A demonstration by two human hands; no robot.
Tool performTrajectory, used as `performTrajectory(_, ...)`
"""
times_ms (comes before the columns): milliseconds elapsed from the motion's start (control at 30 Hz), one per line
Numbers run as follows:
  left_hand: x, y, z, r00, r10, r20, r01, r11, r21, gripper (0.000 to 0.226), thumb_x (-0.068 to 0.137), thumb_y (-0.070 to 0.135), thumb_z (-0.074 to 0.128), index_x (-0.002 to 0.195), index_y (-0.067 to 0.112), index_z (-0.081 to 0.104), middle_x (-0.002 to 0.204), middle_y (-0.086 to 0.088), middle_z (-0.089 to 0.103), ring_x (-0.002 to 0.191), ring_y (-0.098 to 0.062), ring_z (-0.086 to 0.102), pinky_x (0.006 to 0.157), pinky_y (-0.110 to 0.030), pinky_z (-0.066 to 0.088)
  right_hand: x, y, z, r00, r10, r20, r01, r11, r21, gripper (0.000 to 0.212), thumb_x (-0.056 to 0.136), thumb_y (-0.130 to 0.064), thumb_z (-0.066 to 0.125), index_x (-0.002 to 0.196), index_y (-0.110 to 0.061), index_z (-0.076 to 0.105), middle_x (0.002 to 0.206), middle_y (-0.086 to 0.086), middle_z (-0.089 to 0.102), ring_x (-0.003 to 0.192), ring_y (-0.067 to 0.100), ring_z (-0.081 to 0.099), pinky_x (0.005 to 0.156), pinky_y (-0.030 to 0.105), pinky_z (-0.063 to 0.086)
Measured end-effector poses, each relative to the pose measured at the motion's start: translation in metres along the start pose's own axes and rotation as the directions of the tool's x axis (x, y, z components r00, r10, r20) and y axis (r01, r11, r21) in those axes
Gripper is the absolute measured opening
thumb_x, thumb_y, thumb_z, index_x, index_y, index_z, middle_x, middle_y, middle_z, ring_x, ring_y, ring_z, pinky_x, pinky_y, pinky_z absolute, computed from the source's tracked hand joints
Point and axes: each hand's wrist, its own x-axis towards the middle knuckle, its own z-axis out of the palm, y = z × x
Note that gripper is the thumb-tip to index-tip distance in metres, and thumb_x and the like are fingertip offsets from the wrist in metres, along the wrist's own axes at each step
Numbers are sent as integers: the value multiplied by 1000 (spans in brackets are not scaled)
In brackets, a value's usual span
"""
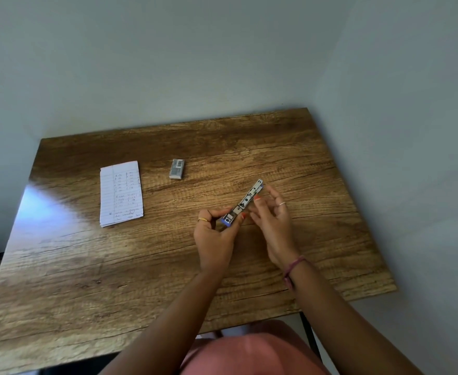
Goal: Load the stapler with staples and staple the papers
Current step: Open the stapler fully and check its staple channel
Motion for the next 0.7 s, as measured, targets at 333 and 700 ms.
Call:
performTrajectory(333, -3, -6, -4, 937, 275, 216, -309, 940, 144, 48, 70, -10, 71, 83, 33, 54, 95, -7, 58, 100, -7, 59, 88, -25, 50, 3, -23, 32, 957, 257, 134, -289, 872, 395, 39, 98, -5, 41, 135, -16, 47, 101, 5, 66, 81, 16, 67, 59, 26, 56)
performTrajectory(700, 28, 3, -15, 863, -365, 348, 482, 800, -356, 20, 97, 8, 46, 111, 5, 60, 101, -5, 70, 92, -15, 66, 85, -28, 54, -7, -38, 25, 937, 257, 237, -313, 919, 240, 35, 94, 0, 49, 126, -13, 56, 111, 14, 69, 83, 15, 69, 61, 21, 57)
